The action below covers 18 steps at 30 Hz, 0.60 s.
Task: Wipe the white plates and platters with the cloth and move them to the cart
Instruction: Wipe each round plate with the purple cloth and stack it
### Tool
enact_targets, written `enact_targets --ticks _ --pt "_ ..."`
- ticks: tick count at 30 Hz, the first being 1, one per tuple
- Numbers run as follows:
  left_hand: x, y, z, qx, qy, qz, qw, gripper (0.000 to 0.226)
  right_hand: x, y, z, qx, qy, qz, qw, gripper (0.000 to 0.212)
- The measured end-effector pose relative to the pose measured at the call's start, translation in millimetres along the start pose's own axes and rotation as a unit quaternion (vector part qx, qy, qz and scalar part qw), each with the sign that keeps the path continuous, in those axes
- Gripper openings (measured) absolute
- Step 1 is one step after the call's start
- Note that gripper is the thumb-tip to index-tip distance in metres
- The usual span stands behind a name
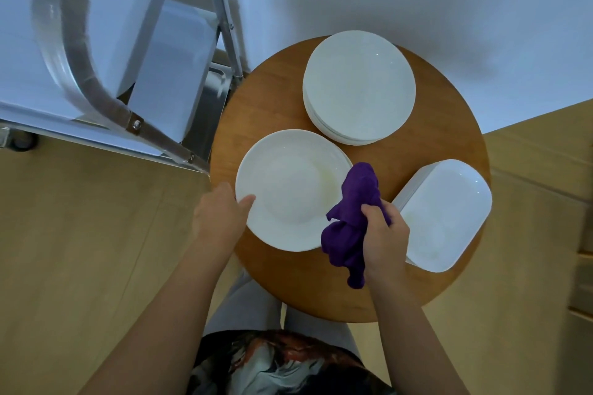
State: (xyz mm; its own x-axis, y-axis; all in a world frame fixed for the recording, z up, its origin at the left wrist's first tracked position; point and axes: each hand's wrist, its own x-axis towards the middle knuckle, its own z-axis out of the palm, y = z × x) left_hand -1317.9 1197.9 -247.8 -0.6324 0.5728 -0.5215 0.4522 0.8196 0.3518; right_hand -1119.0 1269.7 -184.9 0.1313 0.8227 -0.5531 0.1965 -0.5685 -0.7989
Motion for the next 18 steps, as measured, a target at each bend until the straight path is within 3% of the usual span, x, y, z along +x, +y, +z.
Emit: enact_targets --ticks 4,7,14,18 --pt "9.9 6.9 -8.5 0.102 -0.039 0.026 0.994 0.033 -3.1 3.4 4.9 -0.005 -0.012 0.005 1.0 0.018" --pt "18.1 7.7 -13.7 0.113 -0.077 0.043 0.99 0.028 -4.9 6.4 8.2 -0.01 -0.019 0.012 1.0 0.018" --pt "9.9 3.5 -22.8 -0.079 -0.069 0.076 0.992 0.024 -5.2 8.5 9.9 -0.024 -0.019 0.021 0.999 0.017" --pt "-2.7 8.5 -19.9 -0.203 -0.04 0.042 0.977 0.021 -2.8 6.1 7.0 -0.014 -0.011 0.019 1.0 0.018"
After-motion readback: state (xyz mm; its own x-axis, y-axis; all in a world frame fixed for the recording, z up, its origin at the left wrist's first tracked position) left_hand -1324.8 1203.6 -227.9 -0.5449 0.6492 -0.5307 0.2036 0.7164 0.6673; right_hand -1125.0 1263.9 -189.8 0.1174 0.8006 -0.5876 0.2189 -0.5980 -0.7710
